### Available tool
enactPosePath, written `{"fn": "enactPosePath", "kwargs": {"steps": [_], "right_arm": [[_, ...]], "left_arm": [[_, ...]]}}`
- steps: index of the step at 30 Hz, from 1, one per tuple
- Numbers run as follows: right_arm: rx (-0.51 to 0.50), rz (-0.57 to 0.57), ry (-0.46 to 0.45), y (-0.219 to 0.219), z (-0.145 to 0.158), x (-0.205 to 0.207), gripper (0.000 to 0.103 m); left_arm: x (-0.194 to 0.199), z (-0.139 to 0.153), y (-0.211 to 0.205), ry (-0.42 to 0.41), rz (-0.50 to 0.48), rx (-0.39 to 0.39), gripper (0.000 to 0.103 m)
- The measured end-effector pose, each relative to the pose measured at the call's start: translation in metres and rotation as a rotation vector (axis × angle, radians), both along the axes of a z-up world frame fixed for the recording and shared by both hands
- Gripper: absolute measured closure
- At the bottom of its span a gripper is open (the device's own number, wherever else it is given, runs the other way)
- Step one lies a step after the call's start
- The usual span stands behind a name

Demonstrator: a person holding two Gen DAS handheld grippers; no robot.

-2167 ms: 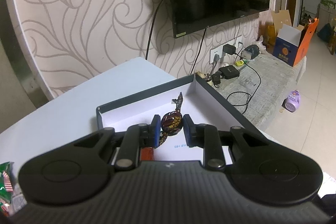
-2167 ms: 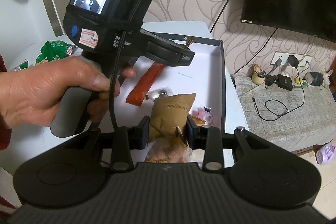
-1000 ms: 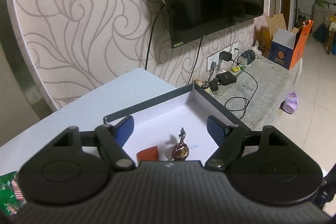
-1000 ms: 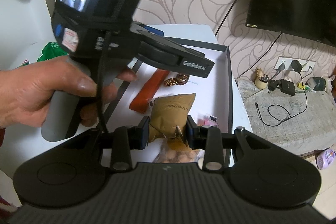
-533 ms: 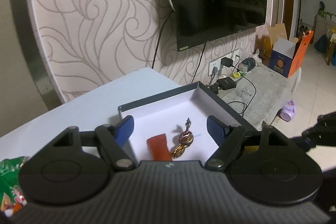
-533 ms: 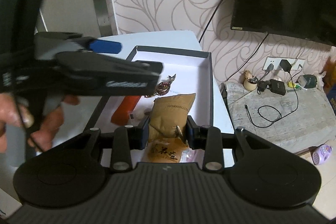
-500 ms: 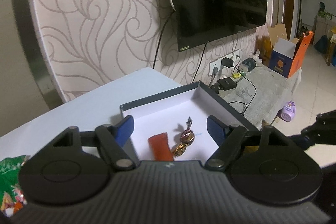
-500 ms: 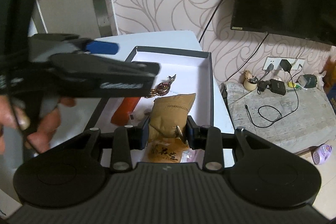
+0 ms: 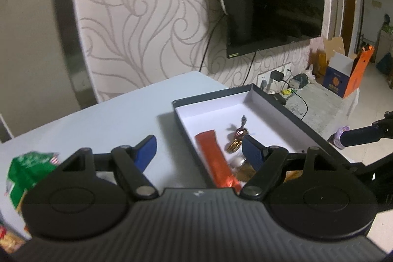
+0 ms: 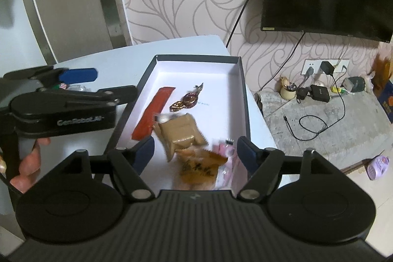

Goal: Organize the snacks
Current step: 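Move left tool to the orange candy packet while right tool returns to the table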

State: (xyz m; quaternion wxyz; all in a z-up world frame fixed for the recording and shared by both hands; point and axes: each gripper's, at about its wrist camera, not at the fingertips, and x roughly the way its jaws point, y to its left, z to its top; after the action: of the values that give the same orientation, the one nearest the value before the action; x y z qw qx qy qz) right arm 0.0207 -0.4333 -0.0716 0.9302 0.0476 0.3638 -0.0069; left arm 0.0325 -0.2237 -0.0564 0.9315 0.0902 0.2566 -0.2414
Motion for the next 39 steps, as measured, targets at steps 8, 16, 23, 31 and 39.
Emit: {"fn": "enactPosePath", "kwargs": {"steps": [8,16,23,31,39], "right_arm": [[0.026,0.017,-0.006,0.022,0.007,-0.001,0.024],[0.053,0.101,0.007,0.062,0.008,0.018,0.024],[0.068,0.152,0.026,0.095,0.005,0.031,0.024],[0.079,0.134,0.035,0.105,0.006,0.03,0.024],[0.082,0.075,0.039,0.104,0.007,0.02,0.024]], "left_arm": [[-0.022,-0.007,0.041,-0.041,0.079,0.044,0.025],[-0.031,-0.022,0.102,-0.084,0.254,0.127,0.025],[-0.017,-0.041,0.152,-0.008,0.334,0.154,0.025],[0.011,-0.052,0.185,0.067,0.242,0.167,0.025],[0.031,-0.058,0.19,0.132,0.12,0.133,0.025]]}}
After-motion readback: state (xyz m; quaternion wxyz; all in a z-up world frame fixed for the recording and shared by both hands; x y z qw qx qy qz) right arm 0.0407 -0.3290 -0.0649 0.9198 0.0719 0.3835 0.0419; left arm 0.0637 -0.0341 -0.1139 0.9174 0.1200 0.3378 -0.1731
